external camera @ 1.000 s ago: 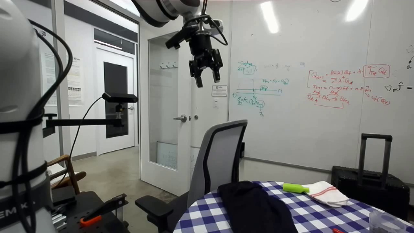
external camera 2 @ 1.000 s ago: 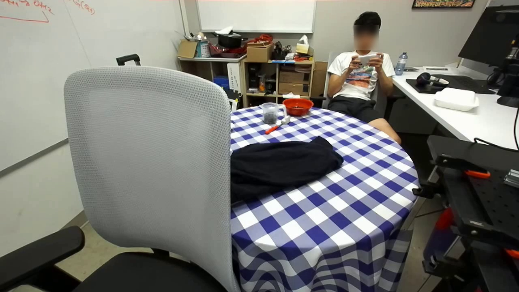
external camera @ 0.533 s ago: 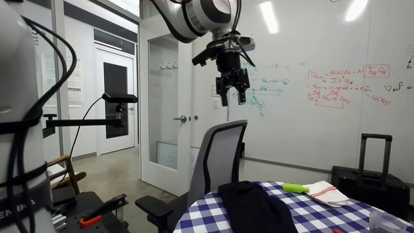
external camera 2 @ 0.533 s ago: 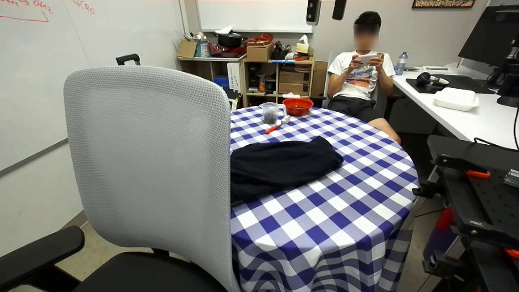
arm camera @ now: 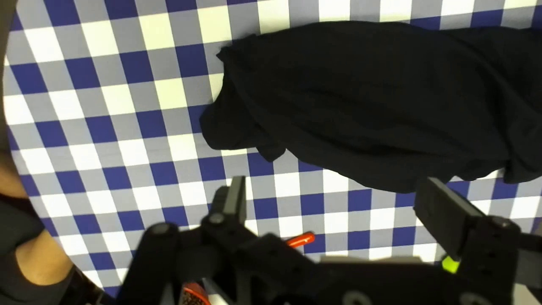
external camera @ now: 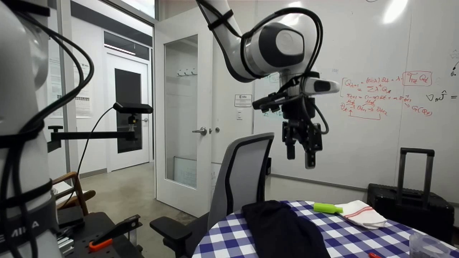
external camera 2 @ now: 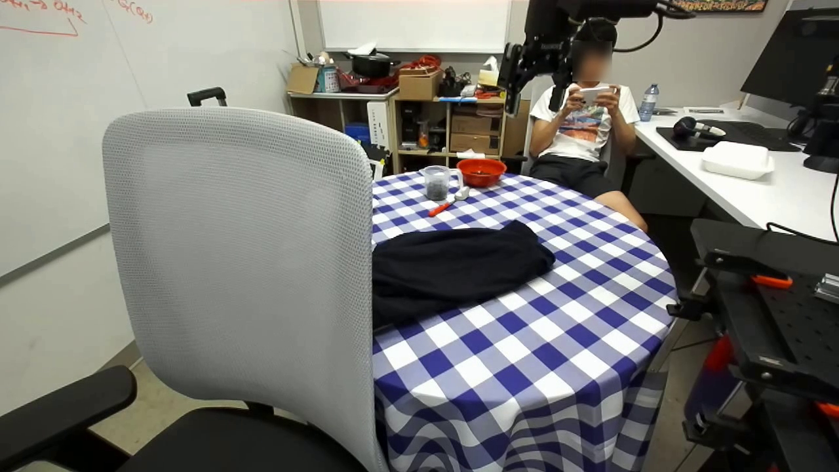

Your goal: Hang the black cloth on the white chair

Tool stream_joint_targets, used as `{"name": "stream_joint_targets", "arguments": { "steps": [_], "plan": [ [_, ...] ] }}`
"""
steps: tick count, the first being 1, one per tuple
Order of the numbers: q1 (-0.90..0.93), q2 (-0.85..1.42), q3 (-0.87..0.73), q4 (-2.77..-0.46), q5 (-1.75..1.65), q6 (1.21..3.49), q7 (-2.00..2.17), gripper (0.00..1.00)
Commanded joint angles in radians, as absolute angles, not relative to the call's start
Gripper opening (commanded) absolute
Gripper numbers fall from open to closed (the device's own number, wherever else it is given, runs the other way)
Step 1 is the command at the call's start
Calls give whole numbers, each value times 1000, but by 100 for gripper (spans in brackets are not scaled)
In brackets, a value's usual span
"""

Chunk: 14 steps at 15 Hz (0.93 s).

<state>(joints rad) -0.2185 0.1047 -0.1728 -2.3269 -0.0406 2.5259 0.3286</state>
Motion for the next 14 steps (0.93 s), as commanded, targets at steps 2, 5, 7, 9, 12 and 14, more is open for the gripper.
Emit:
{"name": "stream_joint_targets", "arguments": {
  "steps": [2,5,7,9,12,14],
  "plan": [
    [-246,274,-194,-2304,132,2641,255,100],
    [-301,356,-176,-2310,261,2704,167,100],
    [-356,412,-140,-2300,358,2737,81,100],
    [-406,470,-107,-2274,423,2760,9,100],
    [-462,553,-60,-2221,458,2776,-71,100],
    [-509,596,-12,-2173,467,2765,-145,100]
  ]
}}
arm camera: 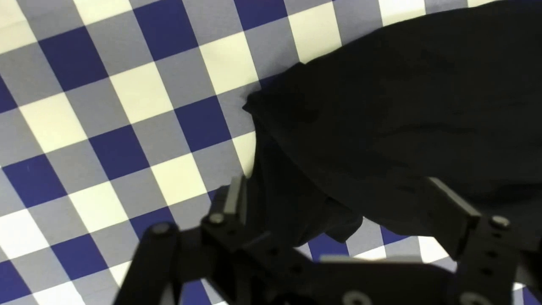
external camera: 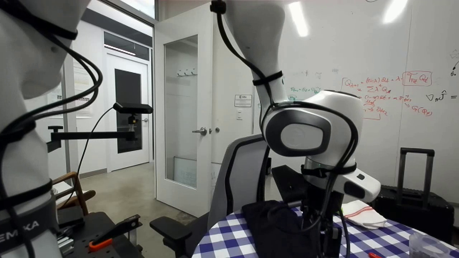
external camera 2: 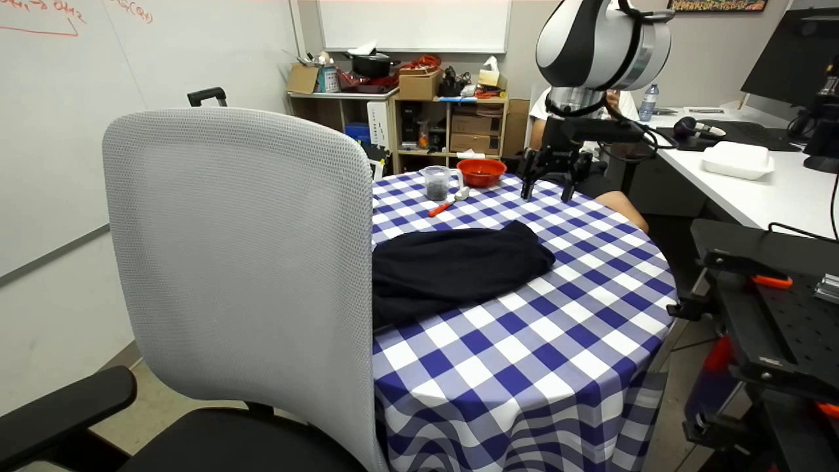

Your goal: Hang the black cloth on the white chair

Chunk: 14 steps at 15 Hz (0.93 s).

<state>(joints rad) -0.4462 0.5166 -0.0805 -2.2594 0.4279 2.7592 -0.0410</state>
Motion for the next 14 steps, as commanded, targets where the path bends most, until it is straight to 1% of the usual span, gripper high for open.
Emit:
{"name": "stream_joint_targets", "arguments": {
  "steps": [1,4,8,14],
  "plan": [
    [-525,619,3,-2147,461,2761,-172,100],
    [-555,689,28,-2069,421,2750,-251,100],
    [-559,784,13,-1986,366,2746,-285,100],
    [-575,875,30,-1910,303,2729,-293,100]
  ]
}}
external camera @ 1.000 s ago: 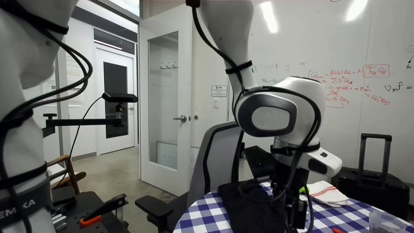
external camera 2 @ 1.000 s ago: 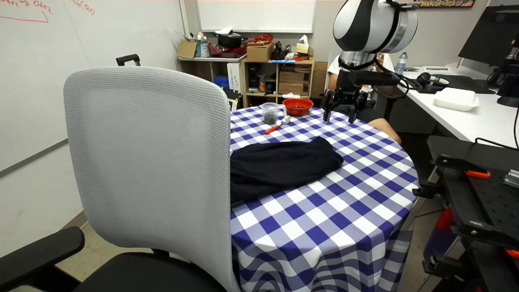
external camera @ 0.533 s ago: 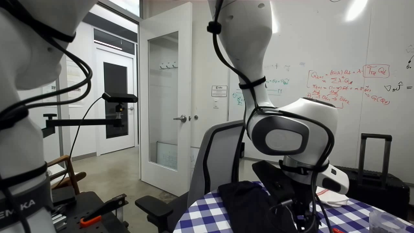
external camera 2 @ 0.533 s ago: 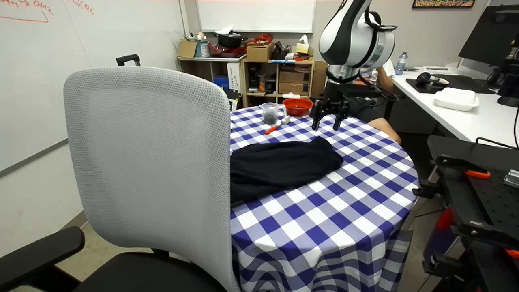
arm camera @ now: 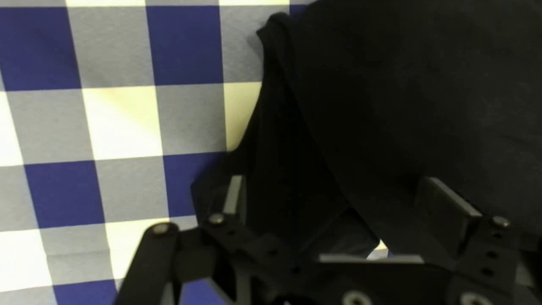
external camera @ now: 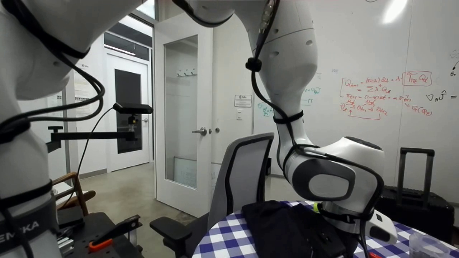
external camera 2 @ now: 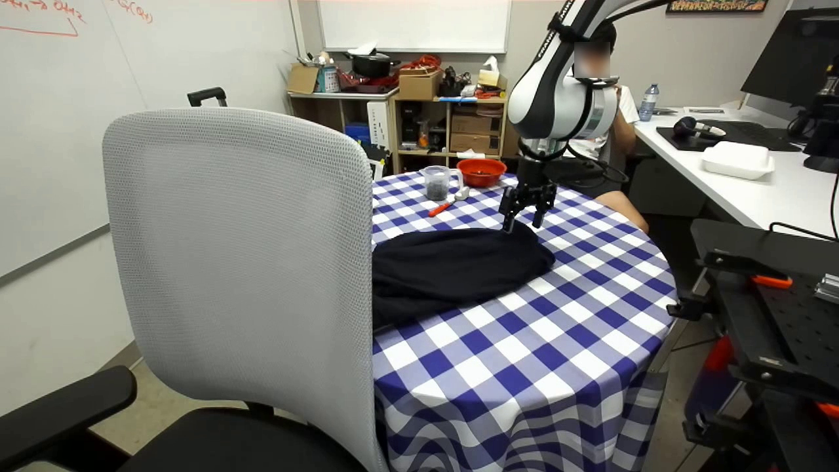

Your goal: Hang the black cloth on the white chair

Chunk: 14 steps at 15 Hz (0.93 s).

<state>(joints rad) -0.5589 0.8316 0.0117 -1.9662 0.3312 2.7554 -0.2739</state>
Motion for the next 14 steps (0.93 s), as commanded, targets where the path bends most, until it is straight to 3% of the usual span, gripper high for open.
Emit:
{"name": "stream_joint_targets", "arguments": {
  "steps": [1,2,6,12,14],
  "plan": [
    [-577,882,34,-1903,297,2726,-293,100],
    [-578,885,37,-1901,293,2723,-293,78],
    [-579,888,55,-1899,285,2705,-299,53],
    [-573,877,85,-1909,293,2667,-321,5],
    [-571,862,85,-1914,297,2658,-317,0]
  ]
}}
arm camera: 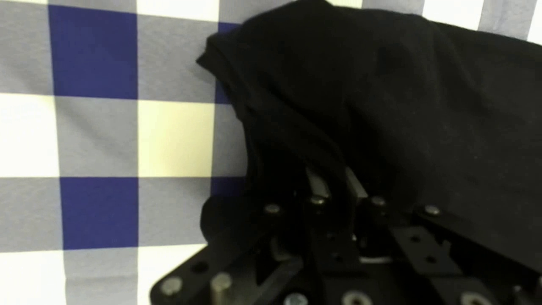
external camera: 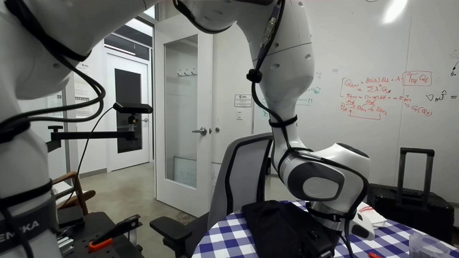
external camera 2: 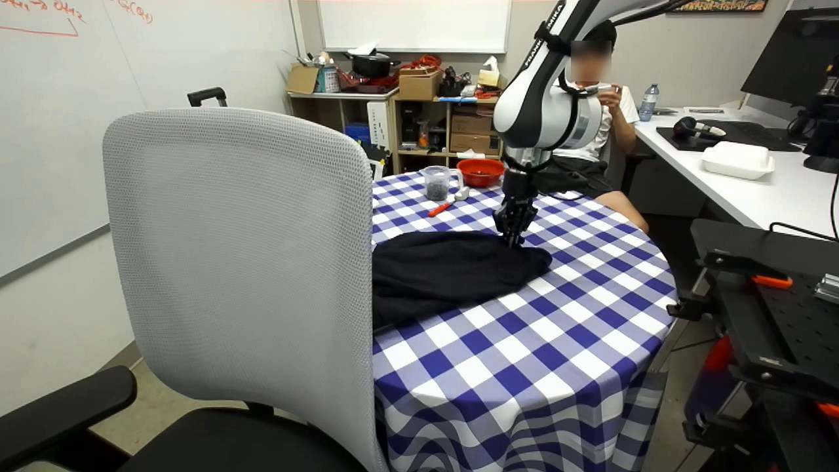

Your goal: Hang the black cloth on the white chair

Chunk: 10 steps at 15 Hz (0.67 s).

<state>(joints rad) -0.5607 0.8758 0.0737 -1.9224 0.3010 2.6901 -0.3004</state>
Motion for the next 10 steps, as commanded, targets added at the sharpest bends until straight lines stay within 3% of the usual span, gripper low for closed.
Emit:
{"name": "stream_joint_targets", "arguments": {
  "steps": [1,10],
  "plan": [
    [-569,850,83,-1916,300,2655,-309,0],
    [-470,716,-31,-1868,331,2607,-61,2]
  ]
}}
